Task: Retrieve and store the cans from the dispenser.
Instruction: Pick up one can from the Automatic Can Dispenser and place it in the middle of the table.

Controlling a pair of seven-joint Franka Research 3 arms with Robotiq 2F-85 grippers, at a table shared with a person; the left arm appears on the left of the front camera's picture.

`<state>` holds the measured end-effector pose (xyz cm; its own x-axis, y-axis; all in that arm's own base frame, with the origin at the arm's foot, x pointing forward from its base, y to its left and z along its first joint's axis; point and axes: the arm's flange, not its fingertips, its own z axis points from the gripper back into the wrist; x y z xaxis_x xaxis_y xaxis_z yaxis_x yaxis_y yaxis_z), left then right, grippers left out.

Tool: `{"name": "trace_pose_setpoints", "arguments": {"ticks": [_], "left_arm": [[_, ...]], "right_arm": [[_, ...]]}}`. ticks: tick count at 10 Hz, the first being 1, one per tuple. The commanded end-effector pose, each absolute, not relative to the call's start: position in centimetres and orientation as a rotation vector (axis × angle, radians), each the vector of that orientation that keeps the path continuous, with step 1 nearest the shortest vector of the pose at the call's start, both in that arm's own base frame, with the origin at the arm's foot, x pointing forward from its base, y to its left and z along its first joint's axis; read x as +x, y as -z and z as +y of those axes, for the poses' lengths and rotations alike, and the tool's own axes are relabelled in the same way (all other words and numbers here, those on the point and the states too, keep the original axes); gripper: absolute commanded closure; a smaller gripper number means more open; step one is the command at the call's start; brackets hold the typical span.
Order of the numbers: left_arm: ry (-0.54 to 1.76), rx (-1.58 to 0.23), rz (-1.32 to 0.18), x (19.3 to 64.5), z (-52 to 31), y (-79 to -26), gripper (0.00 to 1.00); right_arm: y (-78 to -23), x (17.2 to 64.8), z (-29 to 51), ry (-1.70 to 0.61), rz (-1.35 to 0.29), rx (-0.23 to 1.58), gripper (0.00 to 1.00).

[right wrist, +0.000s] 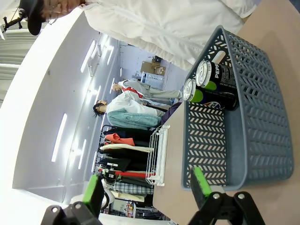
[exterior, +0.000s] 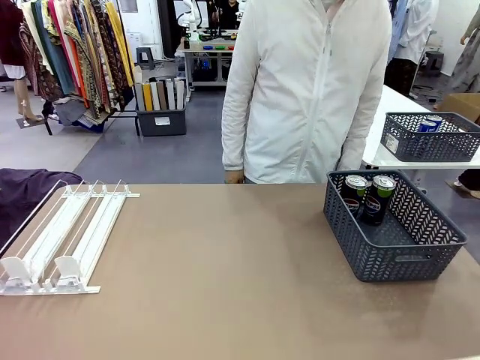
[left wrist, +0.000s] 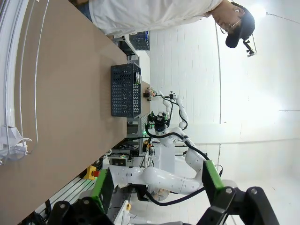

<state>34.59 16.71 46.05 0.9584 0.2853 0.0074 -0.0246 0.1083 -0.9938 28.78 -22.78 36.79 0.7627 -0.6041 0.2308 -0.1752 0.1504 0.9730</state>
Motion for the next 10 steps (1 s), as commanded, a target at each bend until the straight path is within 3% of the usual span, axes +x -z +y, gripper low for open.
{"name": "trace_pose_setpoints", "arguments": {"ticks": [1,10], "left_arm": [[-0.228,-1.457,-0.219,34.41,16.69,-46.33,0.00],[-0.228,-1.457,-0.219,34.41,16.69,-46.33,0.00]], "right_arm": [[-37.15,28.58,-22.71,0.345,-0.677,1.419,0.00],[-37.15,28.58,-22.71,0.345,-0.677,1.419,0.00]]}}
